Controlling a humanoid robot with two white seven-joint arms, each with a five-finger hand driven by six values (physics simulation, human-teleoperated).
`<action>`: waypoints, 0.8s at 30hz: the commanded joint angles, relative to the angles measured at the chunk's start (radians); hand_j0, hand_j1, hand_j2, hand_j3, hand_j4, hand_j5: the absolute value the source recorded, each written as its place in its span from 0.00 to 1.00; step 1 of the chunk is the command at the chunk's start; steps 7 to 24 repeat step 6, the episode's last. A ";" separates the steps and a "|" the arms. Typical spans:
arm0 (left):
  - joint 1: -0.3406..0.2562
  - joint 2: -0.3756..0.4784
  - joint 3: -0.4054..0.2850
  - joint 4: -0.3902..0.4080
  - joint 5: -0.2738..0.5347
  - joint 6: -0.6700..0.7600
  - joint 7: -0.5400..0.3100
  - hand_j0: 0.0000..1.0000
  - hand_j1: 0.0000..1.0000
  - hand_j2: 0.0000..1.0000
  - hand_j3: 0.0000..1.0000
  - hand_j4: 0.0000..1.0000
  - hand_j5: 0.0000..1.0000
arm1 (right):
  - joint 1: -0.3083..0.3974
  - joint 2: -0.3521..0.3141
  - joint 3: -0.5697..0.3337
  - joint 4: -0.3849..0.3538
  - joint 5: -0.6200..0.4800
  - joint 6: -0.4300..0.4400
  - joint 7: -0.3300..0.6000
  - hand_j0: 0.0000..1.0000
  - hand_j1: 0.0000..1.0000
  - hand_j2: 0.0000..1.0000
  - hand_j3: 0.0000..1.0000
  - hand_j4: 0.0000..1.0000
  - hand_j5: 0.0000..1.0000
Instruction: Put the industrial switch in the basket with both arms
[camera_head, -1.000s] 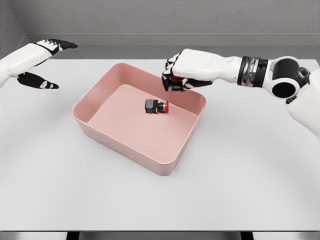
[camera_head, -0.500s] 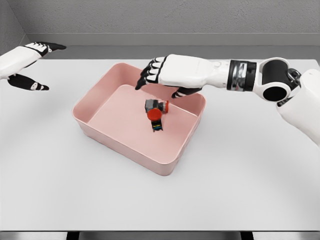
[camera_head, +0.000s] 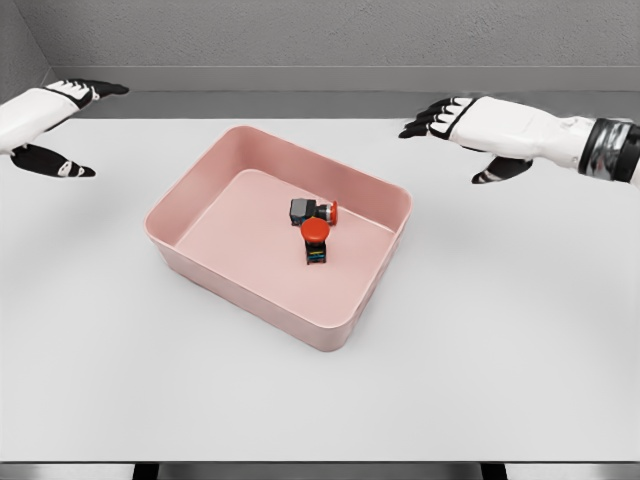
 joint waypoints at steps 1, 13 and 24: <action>0.000 0.002 0.006 -0.001 0.007 0.001 0.001 1.00 1.00 1.00 1.00 1.00 1.00 | 0.006 -0.050 -0.017 0.108 -0.007 0.002 -0.047 1.00 1.00 1.00 1.00 1.00 1.00; 0.000 0.002 0.019 -0.001 0.007 0.001 0.001 1.00 1.00 1.00 1.00 1.00 1.00 | 0.017 -0.074 -0.016 0.244 -0.023 0.002 -0.079 1.00 1.00 1.00 1.00 1.00 1.00; 0.000 0.002 0.019 -0.001 0.007 0.001 0.001 1.00 1.00 1.00 1.00 1.00 1.00 | 0.017 -0.074 -0.016 0.244 -0.023 0.002 -0.079 1.00 1.00 1.00 1.00 1.00 1.00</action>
